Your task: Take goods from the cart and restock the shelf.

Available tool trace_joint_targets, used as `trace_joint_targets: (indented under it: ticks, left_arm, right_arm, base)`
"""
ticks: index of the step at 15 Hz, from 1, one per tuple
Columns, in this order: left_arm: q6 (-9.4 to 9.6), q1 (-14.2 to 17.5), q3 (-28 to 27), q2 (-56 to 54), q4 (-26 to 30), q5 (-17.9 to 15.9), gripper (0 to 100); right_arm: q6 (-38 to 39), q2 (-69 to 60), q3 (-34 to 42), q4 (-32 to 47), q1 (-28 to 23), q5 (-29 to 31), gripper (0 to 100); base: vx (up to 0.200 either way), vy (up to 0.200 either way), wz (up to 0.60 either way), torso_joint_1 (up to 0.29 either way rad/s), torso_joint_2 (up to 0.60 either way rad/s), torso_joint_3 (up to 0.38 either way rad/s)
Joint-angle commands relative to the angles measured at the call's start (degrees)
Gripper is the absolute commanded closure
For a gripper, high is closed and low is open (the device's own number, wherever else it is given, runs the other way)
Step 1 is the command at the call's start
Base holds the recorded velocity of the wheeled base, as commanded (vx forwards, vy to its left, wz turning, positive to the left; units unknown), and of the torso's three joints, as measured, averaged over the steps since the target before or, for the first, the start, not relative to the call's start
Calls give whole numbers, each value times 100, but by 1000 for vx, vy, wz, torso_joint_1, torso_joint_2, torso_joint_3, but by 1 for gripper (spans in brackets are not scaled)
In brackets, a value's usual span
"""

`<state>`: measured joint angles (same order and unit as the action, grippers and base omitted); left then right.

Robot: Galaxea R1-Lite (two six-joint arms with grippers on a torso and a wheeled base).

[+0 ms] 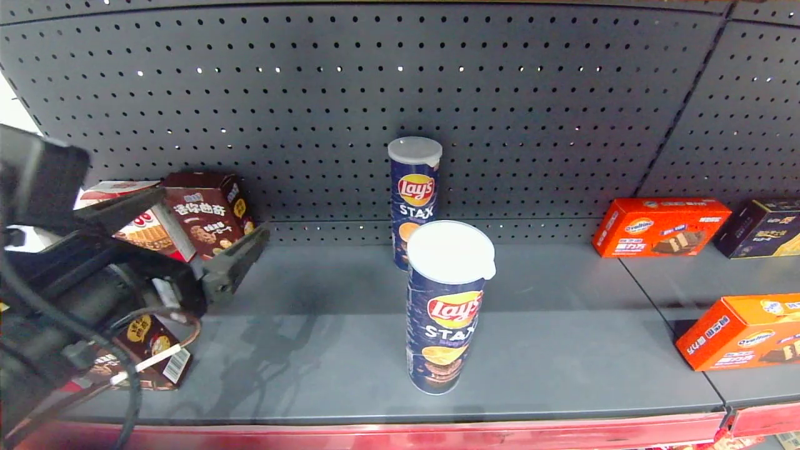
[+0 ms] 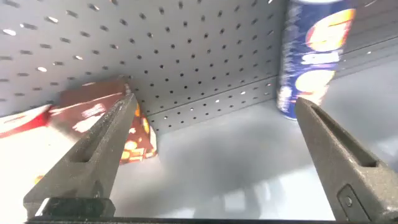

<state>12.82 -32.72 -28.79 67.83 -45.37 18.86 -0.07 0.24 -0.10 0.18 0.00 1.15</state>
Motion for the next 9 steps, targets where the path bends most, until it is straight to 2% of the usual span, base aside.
trace_joint_targets:
  ticks: [1,2,4,5,6,8,9]
  left_arm:
    - [18,-340,700,-1492,275,-5,0]
    - [10,-305,1113,-2204,705,-5,0]
    - [-17,-191,1763,-3004,916,-31,0]
    - [1,530,2308,-3540,925,-242,0]
    - [1,846,2493,-3786,916,-524,0]
    - [-26,1541,2879,-4410,1057,-1499,0]
    - [-26,1874,2879,-4691,1488,-1701,0]
  right_arm:
    - [-1,11,1,-1,0,0,0]
    - [-1,2,1,-1,0,0,0]
    - [-1,11,1,-1,0,8,0]
    - [-1,2,1,-1,0,0,0]
    - [-1,2,1,-1,0,0,0]
    - [-1,2,1,-1,0,0,0]
    - [-1,2,1,-1,0,0,0]
  base:
    - [0,0,0,0,0,0]
    - [0,0,0,0,0,0]
    - [0,0,0,0,0,0]
    - [0,0,0,0,0,0]
    - [0,0,0,0,0,0]
    - [0,0,0,0,0,0]
    - [0,0,0,0,0,0]
